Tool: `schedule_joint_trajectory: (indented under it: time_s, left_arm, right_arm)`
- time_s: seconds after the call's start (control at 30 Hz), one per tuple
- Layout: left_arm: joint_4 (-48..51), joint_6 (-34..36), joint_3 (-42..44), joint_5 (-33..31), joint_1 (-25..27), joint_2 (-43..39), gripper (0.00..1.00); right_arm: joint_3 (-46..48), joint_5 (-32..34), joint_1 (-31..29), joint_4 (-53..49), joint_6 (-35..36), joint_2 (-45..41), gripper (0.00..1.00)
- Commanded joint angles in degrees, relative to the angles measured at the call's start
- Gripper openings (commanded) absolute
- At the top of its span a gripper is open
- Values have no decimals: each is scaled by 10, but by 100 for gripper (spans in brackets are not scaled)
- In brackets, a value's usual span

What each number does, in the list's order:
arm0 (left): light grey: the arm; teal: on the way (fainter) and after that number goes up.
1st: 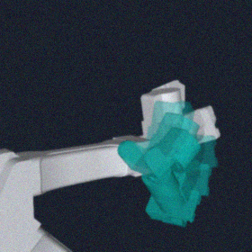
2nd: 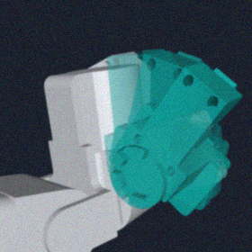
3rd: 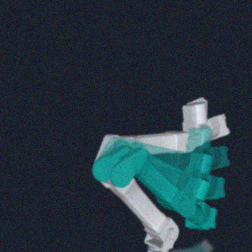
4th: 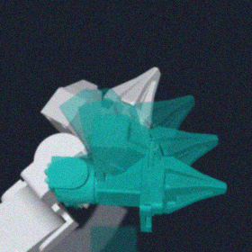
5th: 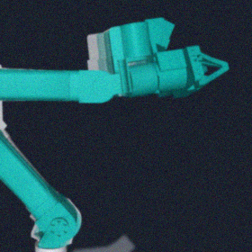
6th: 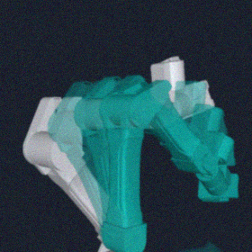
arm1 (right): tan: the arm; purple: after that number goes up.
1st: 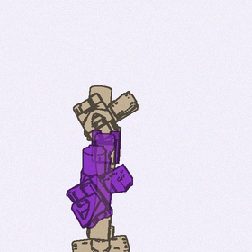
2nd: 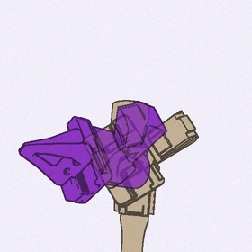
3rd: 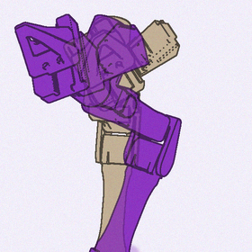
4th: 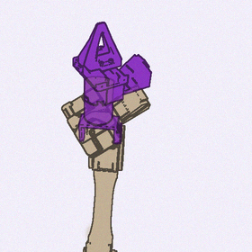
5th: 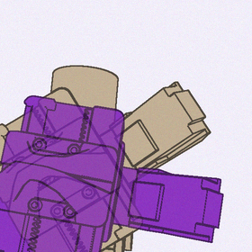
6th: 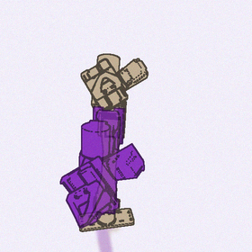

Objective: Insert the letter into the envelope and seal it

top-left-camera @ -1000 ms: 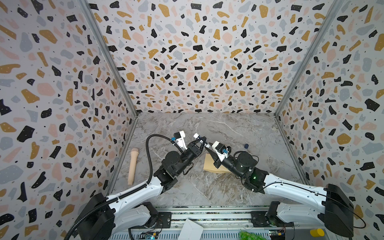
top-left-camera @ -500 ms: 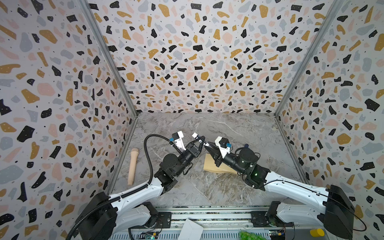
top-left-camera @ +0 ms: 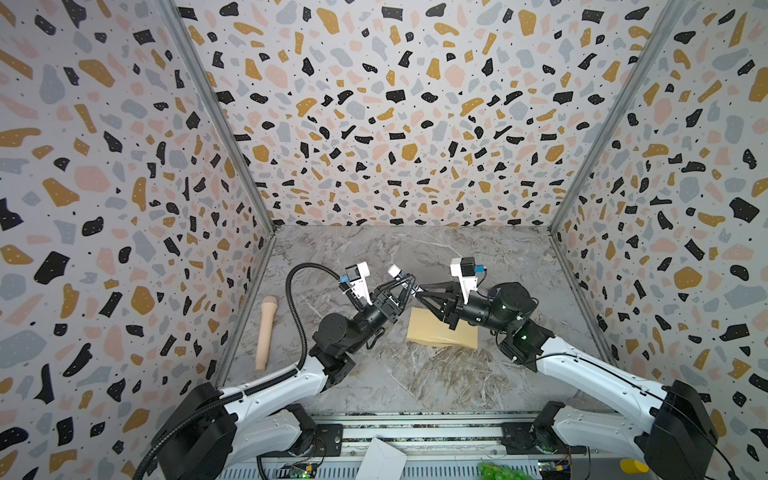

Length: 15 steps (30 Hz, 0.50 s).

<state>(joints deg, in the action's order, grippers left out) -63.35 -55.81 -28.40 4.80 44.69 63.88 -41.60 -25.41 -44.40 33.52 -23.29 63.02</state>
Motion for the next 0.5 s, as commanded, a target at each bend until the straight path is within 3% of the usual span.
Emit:
schedule_joint_trajectory:
  time_s: [0.0, 0.1, 0.17, 0.47]
  left_arm:
    - [-25, -16, -19, -6, 1, -7, 0]
    - [-22, -27, -22, -7, 1, -8, 0]
    - [-17, -28, -23, -8, 1, -10, 0]
    - [-9, -27, -28, -8, 1, -14, 0]
  right_arm:
    - [0, 165, -36, -60, 146, -60, 51]
    - [28, 325, -107, -37, 310, -82, 61]
    - [39, 393, -140, -13, 388, -81, 65]
    - [27, 521, -218, 67, 522, -17, 58]
